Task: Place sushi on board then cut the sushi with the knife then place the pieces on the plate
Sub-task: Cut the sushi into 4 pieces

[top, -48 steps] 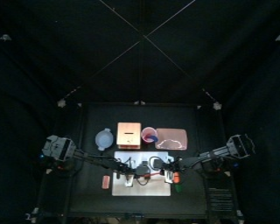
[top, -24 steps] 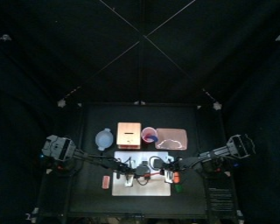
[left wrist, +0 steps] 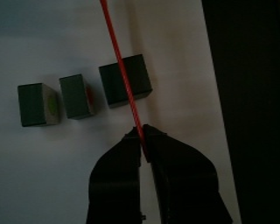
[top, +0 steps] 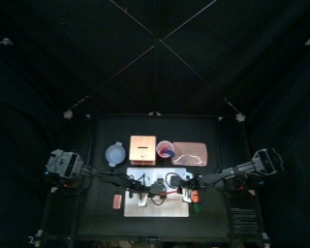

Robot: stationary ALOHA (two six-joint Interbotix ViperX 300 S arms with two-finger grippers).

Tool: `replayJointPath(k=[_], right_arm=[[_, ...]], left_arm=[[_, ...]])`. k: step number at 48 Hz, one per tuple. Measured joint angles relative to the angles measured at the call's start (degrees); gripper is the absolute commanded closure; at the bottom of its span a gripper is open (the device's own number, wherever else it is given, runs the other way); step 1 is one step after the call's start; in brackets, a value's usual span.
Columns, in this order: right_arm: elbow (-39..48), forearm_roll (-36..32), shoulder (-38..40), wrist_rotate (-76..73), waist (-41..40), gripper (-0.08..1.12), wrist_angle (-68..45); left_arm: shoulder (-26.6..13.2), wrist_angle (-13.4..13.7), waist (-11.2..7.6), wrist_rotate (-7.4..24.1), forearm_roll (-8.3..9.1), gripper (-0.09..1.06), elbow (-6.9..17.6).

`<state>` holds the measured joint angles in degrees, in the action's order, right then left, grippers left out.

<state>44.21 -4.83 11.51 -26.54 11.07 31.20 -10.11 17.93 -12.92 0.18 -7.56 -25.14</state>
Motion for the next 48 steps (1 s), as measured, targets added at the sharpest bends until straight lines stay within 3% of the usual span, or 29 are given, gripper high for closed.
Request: replayJointPath(k=[48], right_arm=[[0.4,0.9,-1.1,0.0,0.0,0.55,-0.2]], left_arm=[[-0.9,-0.1,0.00,0.0,-0.09,0.55,0.0]])
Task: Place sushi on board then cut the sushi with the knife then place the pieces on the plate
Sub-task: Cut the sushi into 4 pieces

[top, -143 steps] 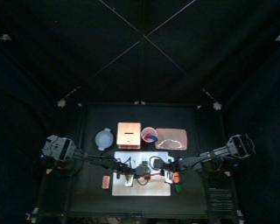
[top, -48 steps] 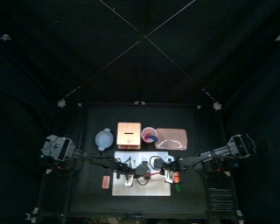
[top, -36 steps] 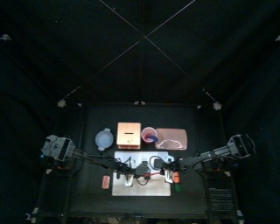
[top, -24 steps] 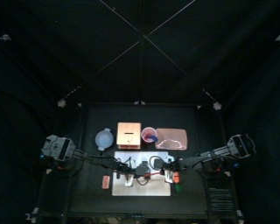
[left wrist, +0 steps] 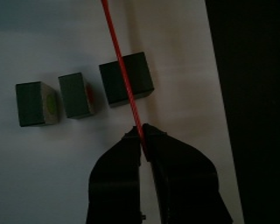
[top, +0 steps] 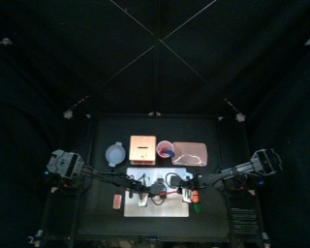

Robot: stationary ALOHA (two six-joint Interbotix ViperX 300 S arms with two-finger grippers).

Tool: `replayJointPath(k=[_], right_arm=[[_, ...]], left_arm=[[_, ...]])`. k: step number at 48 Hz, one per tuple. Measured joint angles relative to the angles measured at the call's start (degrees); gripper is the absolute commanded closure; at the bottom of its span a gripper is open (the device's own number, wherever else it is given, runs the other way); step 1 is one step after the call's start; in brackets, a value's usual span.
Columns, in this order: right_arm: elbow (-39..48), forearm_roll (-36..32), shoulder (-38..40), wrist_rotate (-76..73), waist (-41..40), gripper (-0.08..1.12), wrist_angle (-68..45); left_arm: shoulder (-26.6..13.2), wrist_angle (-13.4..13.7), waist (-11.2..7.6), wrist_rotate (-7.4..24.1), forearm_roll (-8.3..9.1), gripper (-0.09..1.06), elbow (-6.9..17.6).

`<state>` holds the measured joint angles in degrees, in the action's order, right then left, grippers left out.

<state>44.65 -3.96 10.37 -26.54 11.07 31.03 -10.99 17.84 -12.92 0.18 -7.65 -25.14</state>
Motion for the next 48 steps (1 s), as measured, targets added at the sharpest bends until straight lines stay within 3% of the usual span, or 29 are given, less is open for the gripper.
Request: replayJointPath(k=[25,48], right_arm=[[0.0,1.0,-2.3,0.0,0.0,0.55,-0.6],[-0.3,2.2,-6.0,0.0,0.2,0.55,-1.9]], left_arm=[[-1.5,-0.2,0.00,0.0,0.00,0.55,0.1],[-3.5,-0.2,0.00,0.0,-2.11,0.55,0.4]])
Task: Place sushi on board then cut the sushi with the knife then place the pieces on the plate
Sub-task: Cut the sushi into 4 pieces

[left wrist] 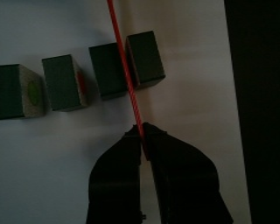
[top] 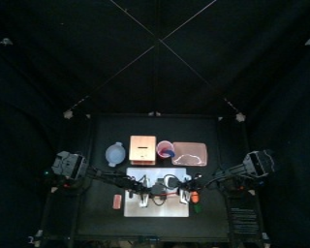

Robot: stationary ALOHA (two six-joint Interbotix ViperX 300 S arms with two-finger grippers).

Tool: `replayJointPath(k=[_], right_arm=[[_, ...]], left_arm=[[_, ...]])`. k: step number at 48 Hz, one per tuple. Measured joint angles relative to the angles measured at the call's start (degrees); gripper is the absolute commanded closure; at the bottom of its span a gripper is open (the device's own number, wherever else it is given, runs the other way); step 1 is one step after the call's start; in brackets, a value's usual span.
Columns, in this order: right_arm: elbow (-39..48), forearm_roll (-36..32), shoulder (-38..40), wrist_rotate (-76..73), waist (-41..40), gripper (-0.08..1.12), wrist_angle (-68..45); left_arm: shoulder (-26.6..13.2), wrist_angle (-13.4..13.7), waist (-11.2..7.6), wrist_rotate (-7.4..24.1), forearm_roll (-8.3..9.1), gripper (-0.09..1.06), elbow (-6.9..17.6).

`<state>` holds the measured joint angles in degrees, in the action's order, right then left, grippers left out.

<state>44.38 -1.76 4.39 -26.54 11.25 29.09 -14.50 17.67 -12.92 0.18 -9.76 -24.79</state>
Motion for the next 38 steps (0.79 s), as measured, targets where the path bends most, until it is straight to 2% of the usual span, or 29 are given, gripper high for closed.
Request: replayJointPath(k=[21,38], right_arm=[[-0.1,2.8,-0.3,-0.1,1.8,0.55,-0.7],[-0.4,3.4,-0.3,-0.1,2.5,0.55,-0.7]], left_arm=[[0.1,0.0,-0.70,0.3,-1.67,0.55,0.0],[0.0,0.0,-1.23,0.4,-1.93,0.54,0.1]])
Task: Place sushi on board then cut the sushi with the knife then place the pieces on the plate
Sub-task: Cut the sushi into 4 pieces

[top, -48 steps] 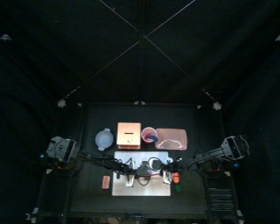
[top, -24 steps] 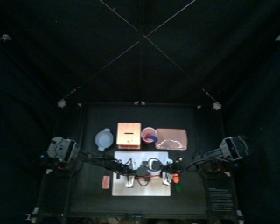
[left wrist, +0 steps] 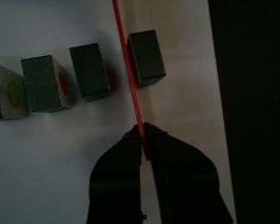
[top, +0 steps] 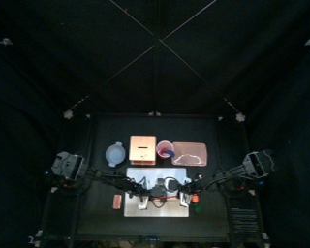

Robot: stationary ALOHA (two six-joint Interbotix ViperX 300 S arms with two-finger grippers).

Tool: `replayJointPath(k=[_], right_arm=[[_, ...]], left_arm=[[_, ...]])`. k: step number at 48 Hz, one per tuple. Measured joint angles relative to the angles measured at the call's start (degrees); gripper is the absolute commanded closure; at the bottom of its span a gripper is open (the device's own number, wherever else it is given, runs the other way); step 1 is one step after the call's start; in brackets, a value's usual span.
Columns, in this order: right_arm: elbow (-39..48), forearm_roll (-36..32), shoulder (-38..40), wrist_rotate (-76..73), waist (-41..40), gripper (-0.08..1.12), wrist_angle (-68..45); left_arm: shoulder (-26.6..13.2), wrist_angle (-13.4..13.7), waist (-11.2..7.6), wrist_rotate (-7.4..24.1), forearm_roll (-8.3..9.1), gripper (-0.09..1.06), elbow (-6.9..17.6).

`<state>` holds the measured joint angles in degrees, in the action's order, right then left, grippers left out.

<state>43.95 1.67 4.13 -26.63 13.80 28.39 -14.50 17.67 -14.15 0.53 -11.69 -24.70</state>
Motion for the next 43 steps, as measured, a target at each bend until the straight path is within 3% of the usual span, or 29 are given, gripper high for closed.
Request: replayJointPath(k=[43], right_arm=[[-0.4,-1.0,0.0,-0.3,0.0,0.55,0.9]], left_arm=[[1.9,0.7,-1.05,-0.4,0.26,0.34,-0.1]])
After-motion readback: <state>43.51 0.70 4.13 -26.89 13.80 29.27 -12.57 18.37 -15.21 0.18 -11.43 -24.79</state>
